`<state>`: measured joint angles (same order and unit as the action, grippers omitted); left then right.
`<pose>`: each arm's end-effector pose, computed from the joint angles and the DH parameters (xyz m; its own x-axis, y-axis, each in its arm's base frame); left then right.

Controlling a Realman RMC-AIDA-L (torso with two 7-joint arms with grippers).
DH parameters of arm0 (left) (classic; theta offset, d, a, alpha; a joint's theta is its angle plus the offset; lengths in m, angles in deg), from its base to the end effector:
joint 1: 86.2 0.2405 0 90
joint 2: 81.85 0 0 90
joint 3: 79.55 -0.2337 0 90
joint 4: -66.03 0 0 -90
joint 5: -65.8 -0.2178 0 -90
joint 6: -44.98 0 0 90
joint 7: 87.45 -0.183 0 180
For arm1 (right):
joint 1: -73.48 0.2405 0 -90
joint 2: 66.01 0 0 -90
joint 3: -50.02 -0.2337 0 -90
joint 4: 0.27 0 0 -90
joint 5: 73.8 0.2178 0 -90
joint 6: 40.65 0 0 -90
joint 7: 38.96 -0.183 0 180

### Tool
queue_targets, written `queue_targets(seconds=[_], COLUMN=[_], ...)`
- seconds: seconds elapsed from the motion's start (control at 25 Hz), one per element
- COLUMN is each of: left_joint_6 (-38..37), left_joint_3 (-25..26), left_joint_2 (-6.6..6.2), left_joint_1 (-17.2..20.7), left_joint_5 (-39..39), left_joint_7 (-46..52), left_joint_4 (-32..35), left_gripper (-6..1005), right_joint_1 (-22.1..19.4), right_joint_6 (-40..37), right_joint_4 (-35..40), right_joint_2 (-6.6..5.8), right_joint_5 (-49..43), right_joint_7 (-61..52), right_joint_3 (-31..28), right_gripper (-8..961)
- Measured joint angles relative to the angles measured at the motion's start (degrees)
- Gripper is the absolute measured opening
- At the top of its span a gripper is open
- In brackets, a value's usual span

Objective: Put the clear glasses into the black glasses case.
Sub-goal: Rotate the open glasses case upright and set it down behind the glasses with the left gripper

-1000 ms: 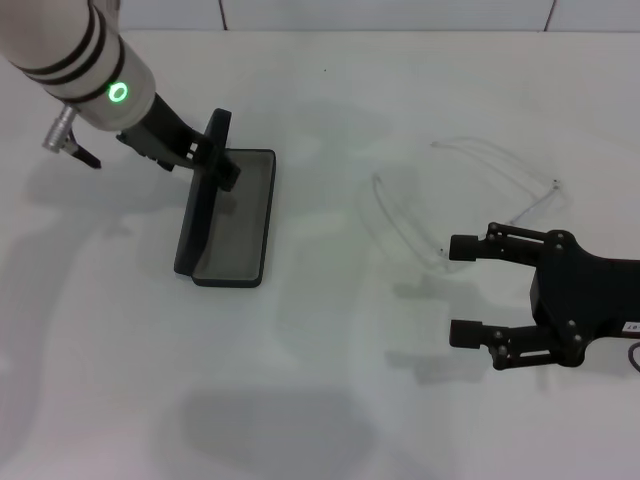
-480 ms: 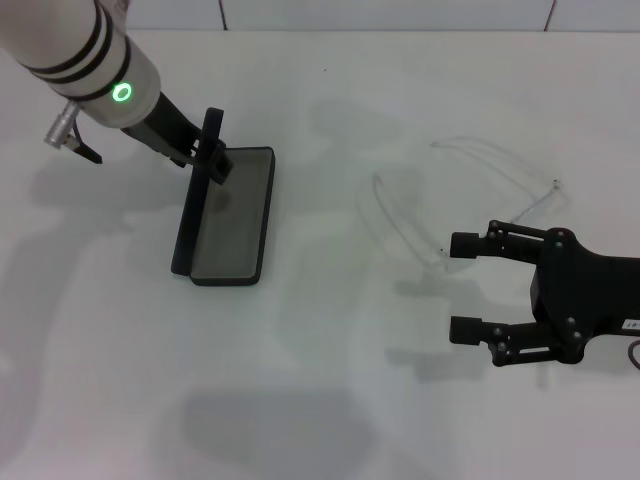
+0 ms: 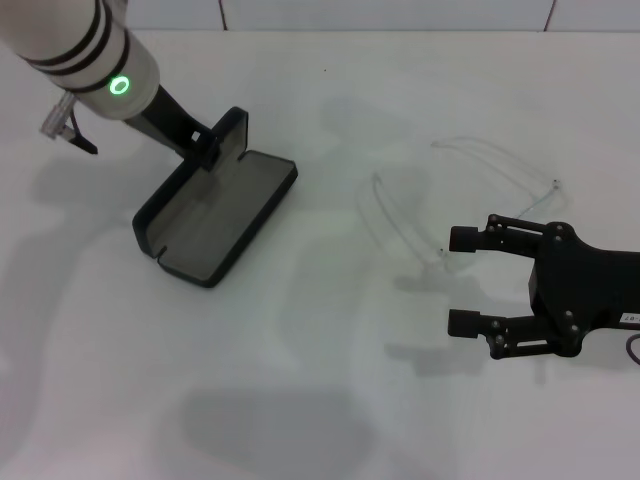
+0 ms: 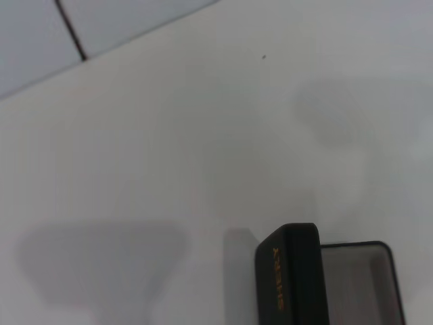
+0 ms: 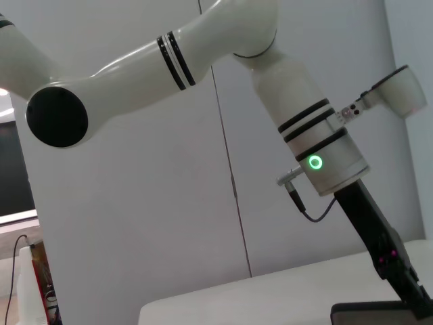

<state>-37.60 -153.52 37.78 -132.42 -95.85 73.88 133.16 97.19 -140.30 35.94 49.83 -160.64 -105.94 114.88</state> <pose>-0.1690 0.4152 -0.0103 0.6102 0.7887 -0.0754 0.5845 -0.5123 -0.6292 0.1932 0.2857 -0.0260 0.7394 -0.1264 -0.6612 -0.1717 -0.9851 -0.0037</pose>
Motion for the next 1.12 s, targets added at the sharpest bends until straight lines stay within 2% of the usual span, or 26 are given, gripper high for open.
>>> queue_targets(seconds=[0.4,0.6,0.72,0.84,1.12], left_joint_6=[3.15,6.10,9.63,13.18,13.74], left_joint_3=[-9.30,-12.98,-16.19,-19.33,-21.89], left_joint_2=[0.03,0.06,0.10,0.12,0.09], left_joint_1=[0.23,1.61,3.65,5.18,4.74], left_joint_5=[-0.71,-0.70,-0.70,-0.69,-0.43], left_joint_7=[-10.12,-19.94,-27.14,-33.29,-37.94], left_joint_4=[6.01,9.13,10.87,11.28,9.70], left_gripper=[219,217,216,214,209], right_joint_1=[-0.08,-0.44,-0.49,-0.55,-0.59], right_joint_6=[0.03,-0.34,-0.43,-0.46,-0.88], right_joint_4=[0.00,-0.55,-0.62,-0.67,-0.89], right_joint_2=[0.00,0.00,0.00,0.00,0.00], right_joint_5=[0.42,1.56,1.65,1.67,1.94], right_joint_7=[0.33,0.95,1.17,1.31,1.33], right_joint_3=[0.00,-0.07,-0.09,-0.07,-0.06], right_gripper=[871,871,871,871,870])
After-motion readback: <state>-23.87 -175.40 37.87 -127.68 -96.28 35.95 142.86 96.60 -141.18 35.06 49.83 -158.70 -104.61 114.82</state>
